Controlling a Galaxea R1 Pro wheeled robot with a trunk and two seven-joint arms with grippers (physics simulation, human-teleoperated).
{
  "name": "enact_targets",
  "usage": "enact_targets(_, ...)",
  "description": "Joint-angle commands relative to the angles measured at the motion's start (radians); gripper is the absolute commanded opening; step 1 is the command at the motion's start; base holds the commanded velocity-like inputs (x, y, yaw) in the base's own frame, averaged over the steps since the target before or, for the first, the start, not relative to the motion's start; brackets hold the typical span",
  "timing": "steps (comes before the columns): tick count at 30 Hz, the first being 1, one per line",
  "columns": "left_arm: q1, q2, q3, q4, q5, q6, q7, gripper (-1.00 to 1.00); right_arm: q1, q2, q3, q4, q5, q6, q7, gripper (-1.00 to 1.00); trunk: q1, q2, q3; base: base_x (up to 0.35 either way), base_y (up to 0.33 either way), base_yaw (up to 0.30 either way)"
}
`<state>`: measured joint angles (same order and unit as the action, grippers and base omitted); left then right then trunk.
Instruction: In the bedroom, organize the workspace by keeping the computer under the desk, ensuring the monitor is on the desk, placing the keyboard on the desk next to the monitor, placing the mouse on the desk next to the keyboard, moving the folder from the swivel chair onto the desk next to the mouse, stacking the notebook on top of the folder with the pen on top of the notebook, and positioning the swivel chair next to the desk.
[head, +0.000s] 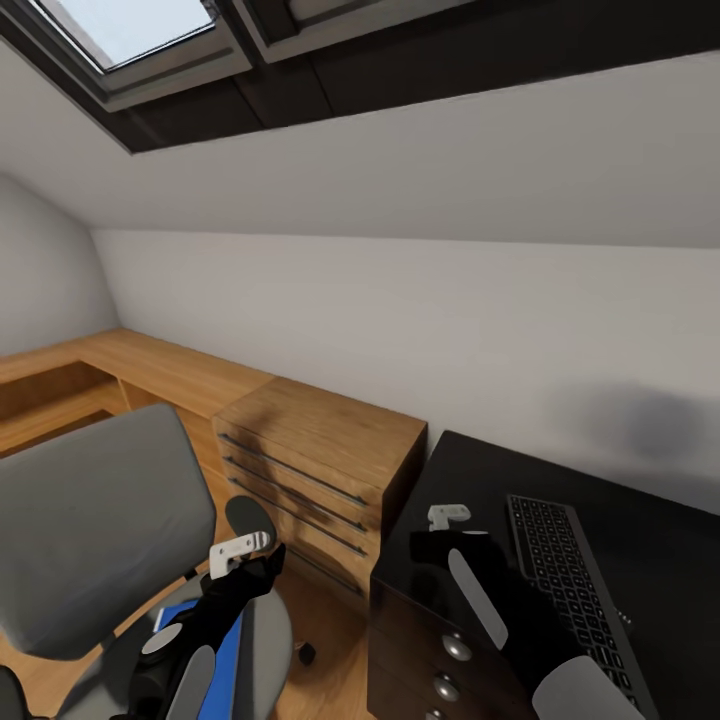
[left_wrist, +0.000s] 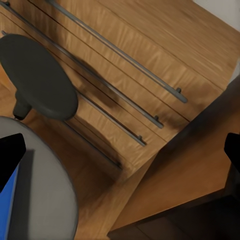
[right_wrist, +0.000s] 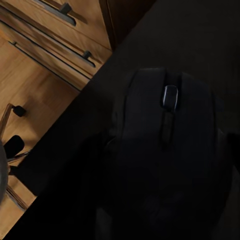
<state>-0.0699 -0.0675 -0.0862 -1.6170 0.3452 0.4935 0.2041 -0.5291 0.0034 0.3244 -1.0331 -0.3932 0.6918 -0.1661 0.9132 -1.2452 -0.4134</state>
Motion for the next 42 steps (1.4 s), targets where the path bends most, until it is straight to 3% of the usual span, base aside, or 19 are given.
enact_targets(1,-0.001,-0.001,-0.001,-0.001,0.011,0.003,0.009,1.0,-0.001,0.0,0.002,-0.001,-0.011,0.003,-0.009,-1.0,0.004,-0.008,-0.004,0.0,0.0,0.0)
enact_targets(21,-0.001,-0.002,-0.001,-0.001,0.011,0.003,0.009,1.0,-0.001,0.0,0.007,-0.001,-0.012,0.005,-0.009,-1.0,0.081,-0.148,-0.067,0.0,0.0,0.0)
enact_targets(42,-0.001,-0.002,-0.001,-0.002,0.011,0.004,0.009,1.0,-0.001,0.0,0.007,-0.001,-0.012,0.006,-0.007,-1.0,0.081,-0.148,-0.067,0.0,0.0,0.0)
